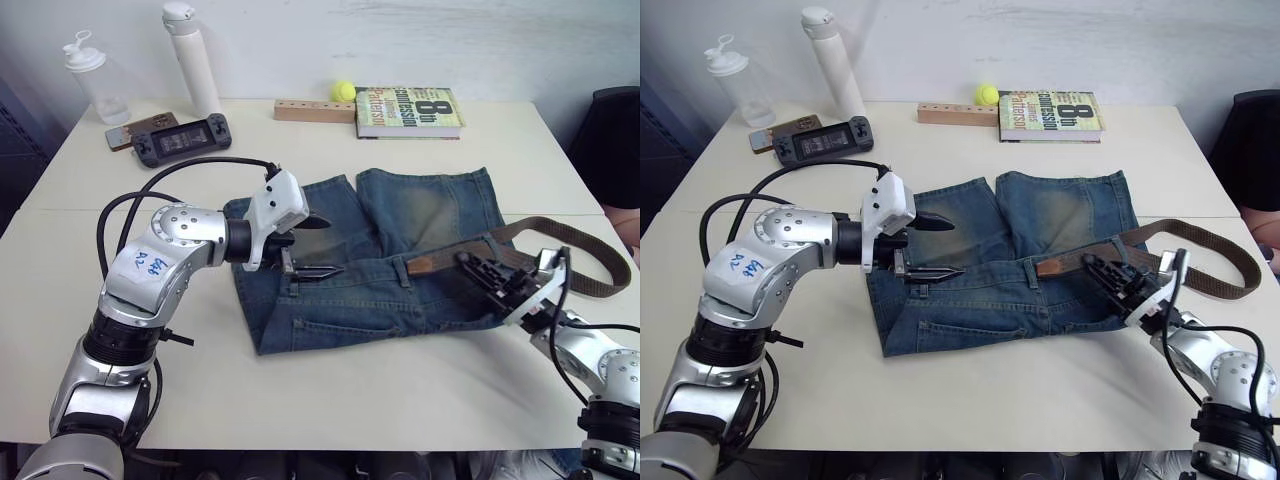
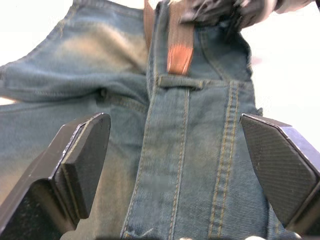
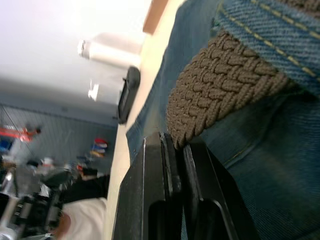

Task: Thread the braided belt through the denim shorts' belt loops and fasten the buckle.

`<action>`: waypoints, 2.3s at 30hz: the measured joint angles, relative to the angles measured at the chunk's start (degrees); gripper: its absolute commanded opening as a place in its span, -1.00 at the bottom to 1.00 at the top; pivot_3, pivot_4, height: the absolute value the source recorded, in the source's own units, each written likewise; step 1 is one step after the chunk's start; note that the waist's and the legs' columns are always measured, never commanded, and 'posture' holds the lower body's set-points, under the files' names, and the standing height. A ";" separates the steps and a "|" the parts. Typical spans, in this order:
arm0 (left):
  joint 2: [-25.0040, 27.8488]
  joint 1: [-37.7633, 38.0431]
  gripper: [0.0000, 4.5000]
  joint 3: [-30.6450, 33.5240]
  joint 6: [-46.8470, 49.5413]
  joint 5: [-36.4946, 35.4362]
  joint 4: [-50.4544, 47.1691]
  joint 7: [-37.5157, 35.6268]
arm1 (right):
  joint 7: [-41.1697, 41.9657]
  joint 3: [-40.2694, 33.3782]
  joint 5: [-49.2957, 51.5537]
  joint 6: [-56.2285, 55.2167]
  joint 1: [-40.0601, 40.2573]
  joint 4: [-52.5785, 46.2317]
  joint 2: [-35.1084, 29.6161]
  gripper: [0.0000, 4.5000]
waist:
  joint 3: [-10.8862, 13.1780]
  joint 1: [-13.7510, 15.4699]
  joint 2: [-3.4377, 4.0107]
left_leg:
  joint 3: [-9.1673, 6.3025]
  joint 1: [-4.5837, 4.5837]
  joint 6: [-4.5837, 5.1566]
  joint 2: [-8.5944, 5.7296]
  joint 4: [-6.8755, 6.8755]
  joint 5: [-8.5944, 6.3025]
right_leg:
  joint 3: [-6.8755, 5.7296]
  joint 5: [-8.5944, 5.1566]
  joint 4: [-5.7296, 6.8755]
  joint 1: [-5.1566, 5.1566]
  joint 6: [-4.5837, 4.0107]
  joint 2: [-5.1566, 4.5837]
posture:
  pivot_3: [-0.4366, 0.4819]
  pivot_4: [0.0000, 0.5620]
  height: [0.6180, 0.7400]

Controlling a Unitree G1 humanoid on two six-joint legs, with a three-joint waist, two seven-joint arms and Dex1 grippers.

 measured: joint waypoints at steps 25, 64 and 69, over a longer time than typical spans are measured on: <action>0.49 2.35 1.00 -0.09 1.53 -0.90 -1.79 3.55 | -13.14 3.25 -4.20 0.61 4.11 -16.18 15.85 -0.51 | -0.01 -0.16 -0.02 | 0.00 0.18 -0.18 0.02 -0.37 0.10 | 0.02 0.00 -0.01 0.00 -0.01 0.04 | -0.05 -0.47 0.96; 0.21 2.35 1.00 -2.57 -1.40 0.45 -0.53 2.72 | -30.70 5.78 8.66 -13.71 6.55 -20.76 19.36 -0.99 | 0.00 0.62 -0.02 | 0.02 0.15 -0.11 -0.11 -0.67 0.27 | 0.09 0.00 -0.14 -0.07 0.00 -0.04 | -0.05 -0.47 0.96; 0.28 2.35 1.00 -2.57 -1.46 0.67 -0.50 2.69 | -30.92 8.61 3.78 -14.75 6.27 -22.69 20.08 -0.82 | 0.00 -0.20 -0.02 | 0.01 0.16 -0.12 -0.11 -0.68 0.27 | 0.09 0.00 -0.13 -0.07 0.00 -0.04 | -0.05 -0.47 0.96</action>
